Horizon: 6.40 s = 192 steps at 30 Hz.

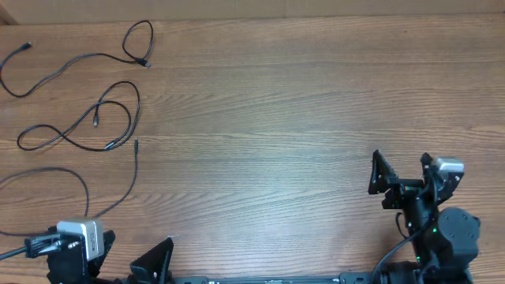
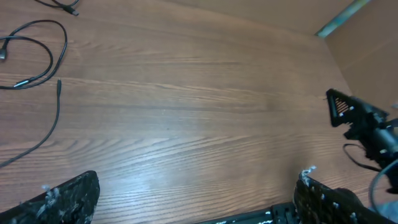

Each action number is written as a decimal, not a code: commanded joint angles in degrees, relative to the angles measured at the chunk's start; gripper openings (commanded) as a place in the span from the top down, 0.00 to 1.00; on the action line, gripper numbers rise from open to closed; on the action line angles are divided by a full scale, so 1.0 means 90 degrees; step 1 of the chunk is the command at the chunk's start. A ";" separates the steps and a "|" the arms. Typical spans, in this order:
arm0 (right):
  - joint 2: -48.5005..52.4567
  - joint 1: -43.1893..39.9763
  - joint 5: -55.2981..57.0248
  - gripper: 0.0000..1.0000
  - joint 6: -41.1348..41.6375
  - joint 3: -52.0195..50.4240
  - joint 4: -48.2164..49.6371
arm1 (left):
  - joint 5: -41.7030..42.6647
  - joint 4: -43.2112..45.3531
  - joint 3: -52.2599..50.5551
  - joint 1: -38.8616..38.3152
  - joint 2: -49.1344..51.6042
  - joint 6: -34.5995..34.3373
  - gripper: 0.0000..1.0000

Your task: Untangle cables

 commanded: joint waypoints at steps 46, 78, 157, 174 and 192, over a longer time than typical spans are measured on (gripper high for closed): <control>-0.1503 -0.0233 0.0109 0.00 -0.0172 -0.2669 0.2297 | -0.0029 0.0022 -0.0024 -0.0041 0.0007 0.0121 0.00; -0.1503 -0.0233 0.0109 0.00 -0.0175 -0.2669 0.2297 | -0.0029 -0.0085 -0.0039 -0.0044 0.0002 0.0121 0.00; -0.1503 -0.0233 0.0109 0.00 -0.0172 -0.2669 0.2297 | -0.1535 0.9821 -0.9911 0.0466 -0.4505 0.0590 0.00; -0.1503 -0.0233 0.0109 0.00 -0.0172 -0.2669 0.2297 | -0.1537 1.1351 -1.1222 0.0464 -0.4505 0.0024 0.00; -0.1503 -0.0233 0.0109 0.00 -0.0172 -0.2669 0.2297 | -0.1700 1.0166 -1.1222 0.0442 -0.4505 0.1256 0.00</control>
